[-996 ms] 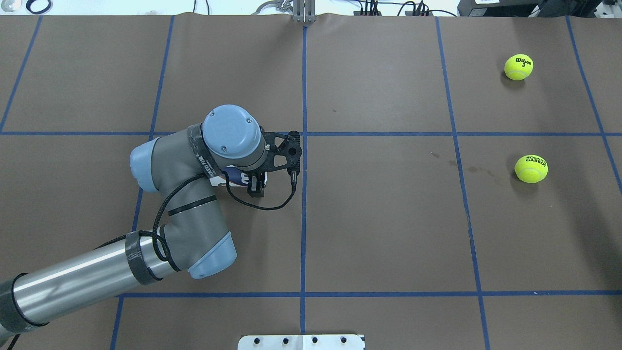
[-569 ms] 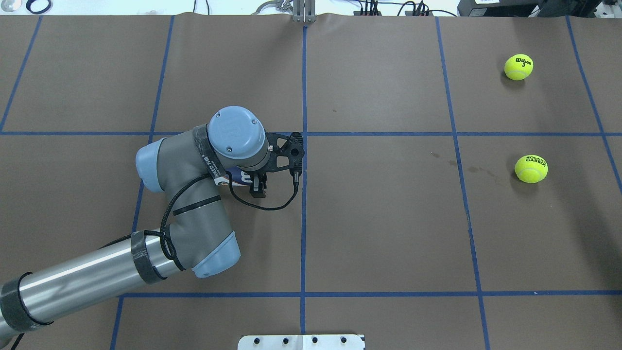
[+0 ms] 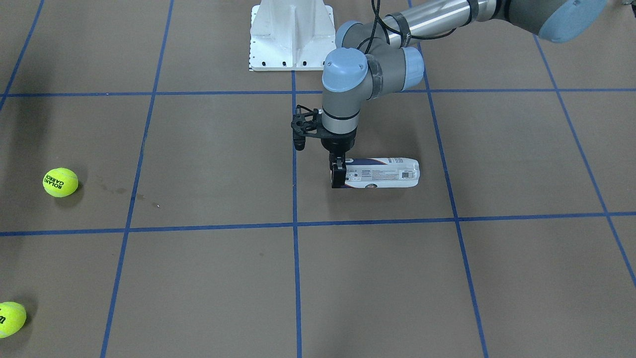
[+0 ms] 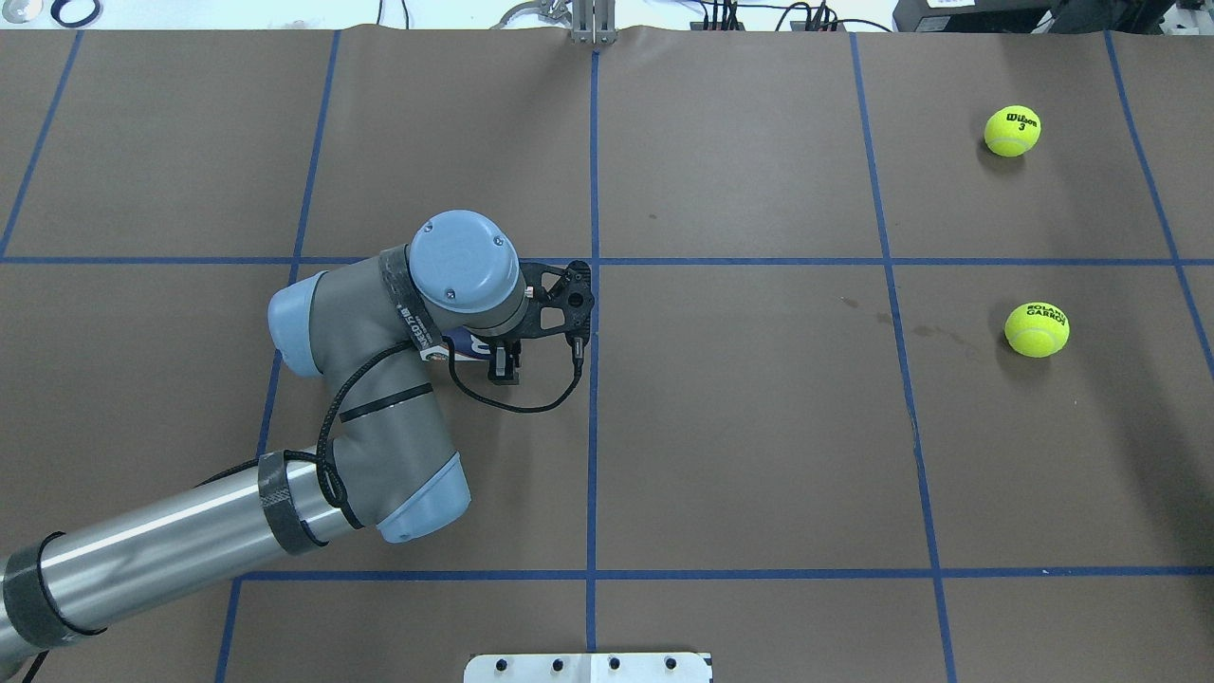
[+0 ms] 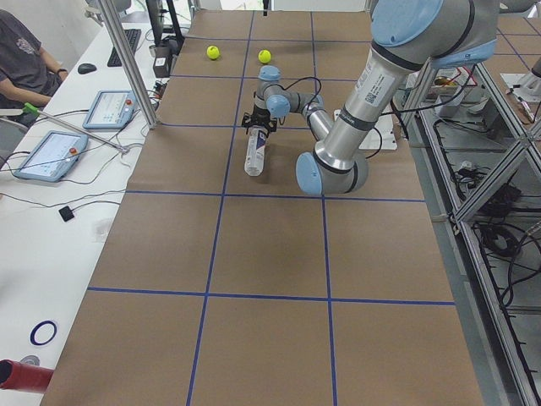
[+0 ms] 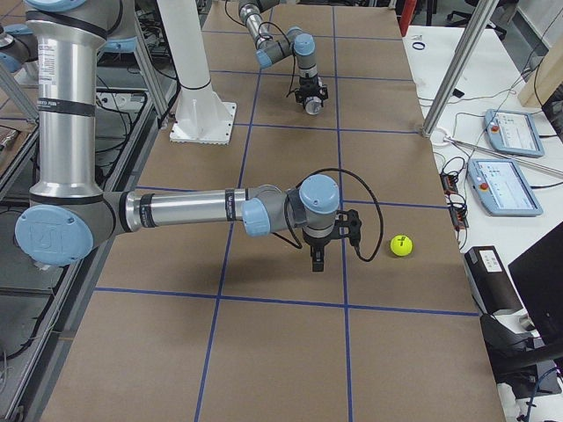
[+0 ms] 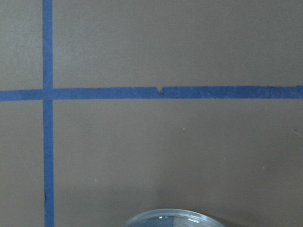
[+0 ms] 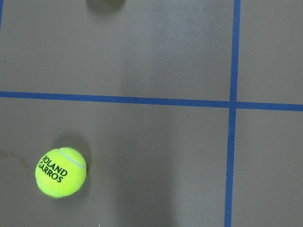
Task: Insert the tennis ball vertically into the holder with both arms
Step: 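Lift the tube with the left gripper and stand it upright, open end up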
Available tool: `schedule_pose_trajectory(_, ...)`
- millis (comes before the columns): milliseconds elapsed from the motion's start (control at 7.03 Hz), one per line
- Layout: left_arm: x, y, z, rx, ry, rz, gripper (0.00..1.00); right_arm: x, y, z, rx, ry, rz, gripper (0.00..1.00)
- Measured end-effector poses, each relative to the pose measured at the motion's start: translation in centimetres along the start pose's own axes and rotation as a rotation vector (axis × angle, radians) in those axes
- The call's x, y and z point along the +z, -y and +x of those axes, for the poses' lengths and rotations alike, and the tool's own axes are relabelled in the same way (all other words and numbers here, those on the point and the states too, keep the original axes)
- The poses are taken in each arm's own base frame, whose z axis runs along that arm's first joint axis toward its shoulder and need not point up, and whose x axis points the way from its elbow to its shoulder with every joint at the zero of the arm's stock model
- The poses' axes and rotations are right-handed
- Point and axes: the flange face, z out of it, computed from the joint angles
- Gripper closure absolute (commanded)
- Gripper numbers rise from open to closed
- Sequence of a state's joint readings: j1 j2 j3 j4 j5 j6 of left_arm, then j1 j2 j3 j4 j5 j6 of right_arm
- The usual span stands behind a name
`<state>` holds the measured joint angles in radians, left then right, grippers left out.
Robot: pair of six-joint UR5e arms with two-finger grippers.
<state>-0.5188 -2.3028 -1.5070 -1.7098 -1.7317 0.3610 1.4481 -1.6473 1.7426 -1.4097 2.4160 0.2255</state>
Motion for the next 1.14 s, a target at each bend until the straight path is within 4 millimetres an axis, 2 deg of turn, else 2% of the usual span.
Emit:
schedule_pose_trajectory(427,-0.6,0.4,-0.1,0.001,0.006,0.015,0.29,-0.1,0.2,-0.2,-0.003,0.001,0.004,0.00)
schedule_pose_trajectory(854,-5.5,3.0,-2.2,-0.077,0.085,0.201,0.29,-0.5,0.6,-0.7,-0.013,0.002,0.012,0.01)
schedule_pose_trajectory(1138,-8.6,3.3,-4.0,-0.192,0.138,0.372,0.32,-0.6,0.9,-0.9,-0.020,0.003,0.018,0.00)
